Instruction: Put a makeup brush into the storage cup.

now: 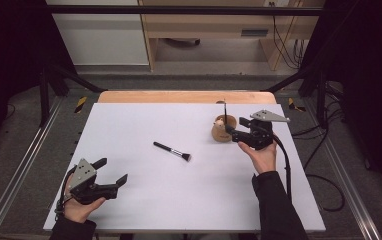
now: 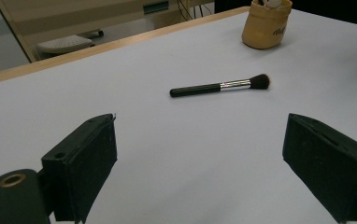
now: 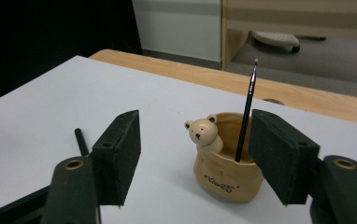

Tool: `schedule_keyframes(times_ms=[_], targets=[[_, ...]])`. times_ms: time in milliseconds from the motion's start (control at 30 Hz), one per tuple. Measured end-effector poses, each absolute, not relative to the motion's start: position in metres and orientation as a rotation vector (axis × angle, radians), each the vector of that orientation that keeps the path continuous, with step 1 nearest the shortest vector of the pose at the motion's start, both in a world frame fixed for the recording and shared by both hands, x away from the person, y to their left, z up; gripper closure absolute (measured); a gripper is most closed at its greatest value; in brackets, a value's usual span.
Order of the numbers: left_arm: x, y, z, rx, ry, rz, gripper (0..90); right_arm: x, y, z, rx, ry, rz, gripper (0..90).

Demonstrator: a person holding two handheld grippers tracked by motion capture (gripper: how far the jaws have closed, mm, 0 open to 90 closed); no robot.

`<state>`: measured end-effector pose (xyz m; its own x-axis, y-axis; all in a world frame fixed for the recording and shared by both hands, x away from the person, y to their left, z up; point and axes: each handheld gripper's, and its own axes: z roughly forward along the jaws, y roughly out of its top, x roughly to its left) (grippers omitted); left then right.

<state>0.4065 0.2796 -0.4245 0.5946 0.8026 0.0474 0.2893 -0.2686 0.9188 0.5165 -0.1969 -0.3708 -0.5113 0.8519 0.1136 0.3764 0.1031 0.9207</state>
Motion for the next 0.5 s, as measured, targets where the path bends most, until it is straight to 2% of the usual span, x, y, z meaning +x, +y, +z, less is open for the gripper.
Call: schedule_keyframes(times_ms=[500], targets=[[0.406, 0.278, -0.425, 1.828, 0.890, 0.644, 9.4, 0.470, -0.212, -0.376, 1.149, 1.926, 1.461, 16.5]])
